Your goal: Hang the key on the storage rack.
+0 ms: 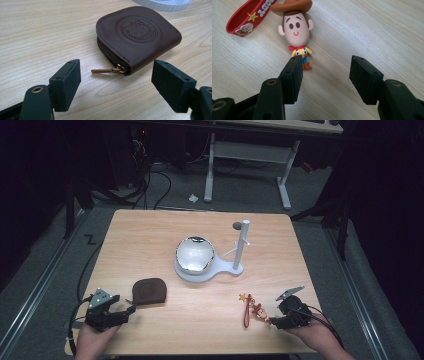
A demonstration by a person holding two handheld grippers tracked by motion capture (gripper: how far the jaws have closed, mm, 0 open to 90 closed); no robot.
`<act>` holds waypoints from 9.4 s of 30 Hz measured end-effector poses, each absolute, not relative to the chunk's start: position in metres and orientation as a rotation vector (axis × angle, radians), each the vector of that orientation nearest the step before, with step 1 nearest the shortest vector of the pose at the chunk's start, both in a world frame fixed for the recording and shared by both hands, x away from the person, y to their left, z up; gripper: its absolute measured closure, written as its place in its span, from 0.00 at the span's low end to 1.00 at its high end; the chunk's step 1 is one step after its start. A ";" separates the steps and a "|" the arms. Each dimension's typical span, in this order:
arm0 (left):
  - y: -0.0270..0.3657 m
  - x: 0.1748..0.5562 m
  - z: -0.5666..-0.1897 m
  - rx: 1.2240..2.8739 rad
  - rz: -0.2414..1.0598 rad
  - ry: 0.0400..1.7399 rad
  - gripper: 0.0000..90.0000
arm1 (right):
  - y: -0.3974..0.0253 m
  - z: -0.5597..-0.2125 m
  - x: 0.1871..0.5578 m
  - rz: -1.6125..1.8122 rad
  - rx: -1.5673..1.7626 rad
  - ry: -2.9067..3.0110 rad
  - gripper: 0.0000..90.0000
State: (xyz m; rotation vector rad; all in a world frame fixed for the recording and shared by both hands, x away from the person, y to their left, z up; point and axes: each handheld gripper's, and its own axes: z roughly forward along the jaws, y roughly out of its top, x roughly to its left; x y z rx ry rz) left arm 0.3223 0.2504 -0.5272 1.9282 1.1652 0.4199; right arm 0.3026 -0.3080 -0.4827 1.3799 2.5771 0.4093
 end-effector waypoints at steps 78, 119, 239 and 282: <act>0.252 0.323 -0.528 1.917 0.406 1.161 0.27 | -0.276 -0.425 0.324 0.251 1.227 2.690 0.74; 0.256 0.323 -0.529 1.904 0.397 1.171 0.27 | -0.268 -0.343 0.340 0.271 1.192 2.639 0.74; 0.257 0.327 -0.532 1.909 0.376 1.168 0.27 | -0.241 -0.384 0.431 0.553 1.285 2.498 0.73; 0.253 0.326 -0.532 1.924 0.374 1.161 0.27 | -0.274 -0.389 0.392 0.647 1.347 2.429 0.66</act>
